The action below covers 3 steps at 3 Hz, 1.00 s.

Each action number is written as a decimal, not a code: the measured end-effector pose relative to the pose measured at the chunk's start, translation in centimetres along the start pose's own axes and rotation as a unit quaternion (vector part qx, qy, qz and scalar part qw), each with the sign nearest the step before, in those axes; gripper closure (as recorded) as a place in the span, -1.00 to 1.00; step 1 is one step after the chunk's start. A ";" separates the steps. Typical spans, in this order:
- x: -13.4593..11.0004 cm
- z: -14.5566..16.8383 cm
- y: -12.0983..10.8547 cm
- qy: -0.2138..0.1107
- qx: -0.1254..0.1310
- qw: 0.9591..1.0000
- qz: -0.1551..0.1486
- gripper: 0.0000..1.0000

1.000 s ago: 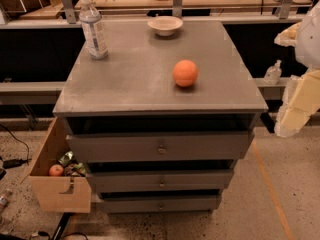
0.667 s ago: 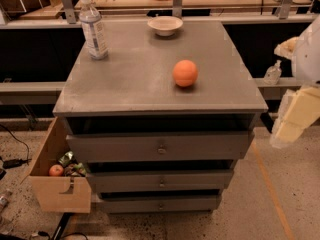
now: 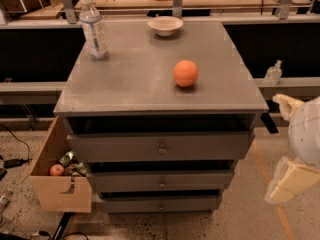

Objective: Open bottom drawer

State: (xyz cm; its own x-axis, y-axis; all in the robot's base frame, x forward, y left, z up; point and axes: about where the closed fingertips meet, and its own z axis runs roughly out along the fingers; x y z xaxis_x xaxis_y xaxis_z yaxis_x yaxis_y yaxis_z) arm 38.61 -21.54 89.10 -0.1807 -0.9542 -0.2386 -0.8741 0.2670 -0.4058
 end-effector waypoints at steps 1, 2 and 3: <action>1.3 5.9 3.7 0.000 -0.008 1.000 -0.015 -1.00; 3.1 13.9 8.7 0.023 -0.053 0.998 -0.030 -1.00; 4.4 14.3 9.5 0.040 -0.055 0.998 -0.019 -1.00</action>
Offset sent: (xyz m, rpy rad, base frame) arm -0.0313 0.0110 -0.2801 -0.1094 0.2380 0.0371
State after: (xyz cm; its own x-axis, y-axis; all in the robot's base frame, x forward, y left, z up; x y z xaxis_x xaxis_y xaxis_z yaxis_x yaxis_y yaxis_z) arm 35.98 -21.30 71.57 -0.1786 -0.9720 -0.1526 -0.9245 0.2189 -0.3122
